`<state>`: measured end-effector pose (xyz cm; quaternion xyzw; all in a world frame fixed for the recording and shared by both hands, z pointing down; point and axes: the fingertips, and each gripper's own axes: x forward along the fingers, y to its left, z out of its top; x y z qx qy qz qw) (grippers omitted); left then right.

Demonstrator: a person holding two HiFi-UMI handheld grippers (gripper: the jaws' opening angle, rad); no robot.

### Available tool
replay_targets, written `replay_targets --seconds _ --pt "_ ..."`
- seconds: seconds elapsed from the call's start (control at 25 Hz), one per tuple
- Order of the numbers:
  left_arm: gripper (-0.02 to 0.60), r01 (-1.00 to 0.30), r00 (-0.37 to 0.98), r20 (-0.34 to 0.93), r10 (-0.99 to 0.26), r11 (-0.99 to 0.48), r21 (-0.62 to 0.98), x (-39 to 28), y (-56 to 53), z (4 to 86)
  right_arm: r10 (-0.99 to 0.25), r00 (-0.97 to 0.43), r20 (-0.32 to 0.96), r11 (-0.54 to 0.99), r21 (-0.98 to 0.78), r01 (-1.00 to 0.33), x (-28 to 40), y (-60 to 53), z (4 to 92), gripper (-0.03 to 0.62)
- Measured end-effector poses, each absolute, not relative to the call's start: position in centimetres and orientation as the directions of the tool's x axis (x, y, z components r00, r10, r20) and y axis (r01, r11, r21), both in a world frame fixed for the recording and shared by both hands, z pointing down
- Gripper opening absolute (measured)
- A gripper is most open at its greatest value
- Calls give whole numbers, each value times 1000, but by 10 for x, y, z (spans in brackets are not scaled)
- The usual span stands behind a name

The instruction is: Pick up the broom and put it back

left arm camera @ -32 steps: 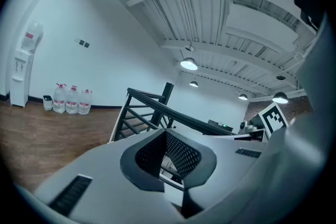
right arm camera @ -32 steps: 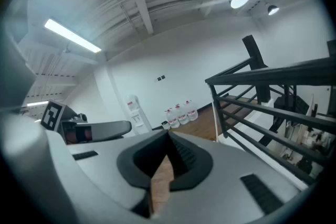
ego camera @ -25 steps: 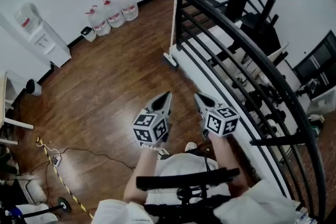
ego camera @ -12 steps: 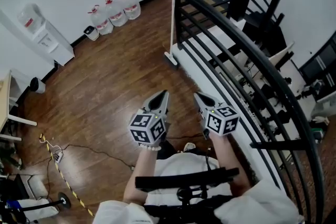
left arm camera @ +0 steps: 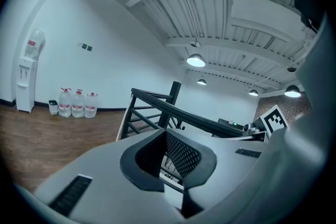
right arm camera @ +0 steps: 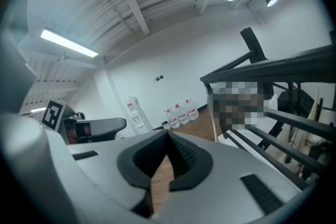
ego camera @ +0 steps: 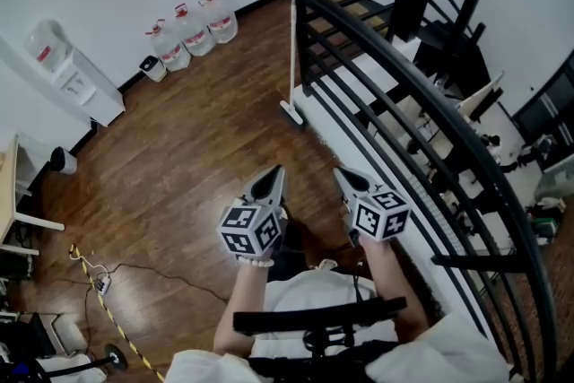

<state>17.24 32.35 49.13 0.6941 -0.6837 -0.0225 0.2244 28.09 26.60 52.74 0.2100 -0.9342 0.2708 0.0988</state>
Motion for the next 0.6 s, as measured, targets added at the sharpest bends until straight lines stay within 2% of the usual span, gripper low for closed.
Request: replay_targets --seconds 0.32,0.6 --pt "-6 -928 100 289 -952 15 373 99 240 498 -395 -848 354 710 -468 -526 233 188 540 11" --pt "-6 -916 111 305 -946 22 401 1 182 500 -399 -831 388 696 -462 -549 136 125 539 11"
